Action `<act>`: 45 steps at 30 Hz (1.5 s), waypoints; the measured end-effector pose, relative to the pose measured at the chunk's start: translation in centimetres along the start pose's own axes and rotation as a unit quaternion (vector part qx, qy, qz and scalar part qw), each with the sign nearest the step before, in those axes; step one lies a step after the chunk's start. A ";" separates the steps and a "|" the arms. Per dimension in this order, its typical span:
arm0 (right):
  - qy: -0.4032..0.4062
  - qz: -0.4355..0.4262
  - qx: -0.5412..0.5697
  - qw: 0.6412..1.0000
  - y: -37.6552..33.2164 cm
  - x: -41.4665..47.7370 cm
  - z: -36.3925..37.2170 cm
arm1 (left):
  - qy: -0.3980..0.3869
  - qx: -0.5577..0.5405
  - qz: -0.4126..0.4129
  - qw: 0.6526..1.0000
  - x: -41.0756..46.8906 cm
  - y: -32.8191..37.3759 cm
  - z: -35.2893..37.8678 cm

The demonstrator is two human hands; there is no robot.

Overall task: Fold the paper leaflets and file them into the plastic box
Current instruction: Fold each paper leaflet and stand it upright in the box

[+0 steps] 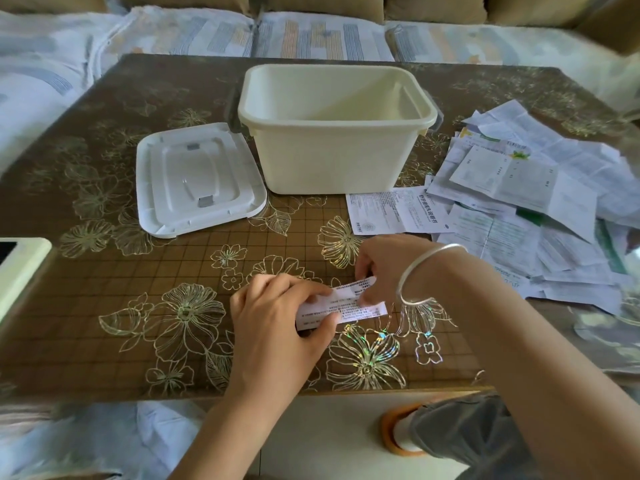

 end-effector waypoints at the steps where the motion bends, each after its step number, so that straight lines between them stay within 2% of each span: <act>1: -0.006 -0.004 -0.008 1.000 0.0 0.2 0.0 | -0.003 -0.001 -0.002 1.000 0.0 0.0 0.0; 4: -0.001 -0.008 -0.019 1.000 0.3 0.1 0.3 | -0.011 -0.003 -0.007 1.000 0.0 -0.1 0.1; 6: 0.025 -0.005 0.016 1.000 0.5 -0.4 0.2 | -0.017 -0.002 -0.008 1.000 0.0 -0.2 0.2; 8: 0.043 0.024 0.148 0.988 0.8 -1.2 0.2 | -0.019 -0.003 -0.011 1.000 0.0 -0.2 0.3; 10: 0.049 0.057 0.314 0.946 0.5 -2.1 0.7 | -0.019 -0.005 -0.010 1.000 0.1 -0.1 0.3; 13: 0.111 0.054 0.405 0.906 0.5 -3.3 1.5 | -0.013 0.001 -0.001 1.000 0.2 0.0 0.2; 19: 0.304 -0.082 0.322 0.893 -0.3 -5.5 2.8 | -0.029 0.001 -0.011 1.000 0.2 -0.3 0.2; 24: 0.381 -0.175 0.147 0.896 -1.8 -6.2 4.2 | -0.117 -0.095 -0.008 0.989 0.9 -1.8 -0.4; 26: 0.390 -0.187 0.103 0.896 -2.2 -6.4 4.2 | -0.147 -0.160 -0.032 0.976 1.0 -2.5 -1.0; 29: 0.384 -0.187 0.091 0.900 -2.2 -6.1 3.9 | -0.121 -0.208 -0.010 0.971 1.6 -2.8 -2.2; 34: 0.335 -0.164 0.160 0.914 -1.7 -4.2 3.0 | -0.115 -0.150 0.053 0.981 1.7 -2.9 -2.2; 38: 0.297 -0.183 0.161 0.923 -1.4 -2.9 2.8 | -0.109 -0.112 0.108 0.982 1.7 -2.5 -2.3; 42: 0.309 -0.216 0.142 0.915 -1.5 -2.9 2.3 | -0.100 -0.089 0.146 0.980 1.3 -2.1 -2.2; 45: 0.320 -0.228 0.132 0.910 -1.8 -3.3 1.6 | -0.078 -0.102 0.138 0.982 1.5 -1.8 -2.3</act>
Point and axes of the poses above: each hand's wrist, its own x-axis towards the middle knuckle, its own z-axis out of the palm, y = z × x, the point moved 7 cm from there along x, towards the middle knuckle, and after that the axes turned 13 degrees about y, right-handed, at the moved point
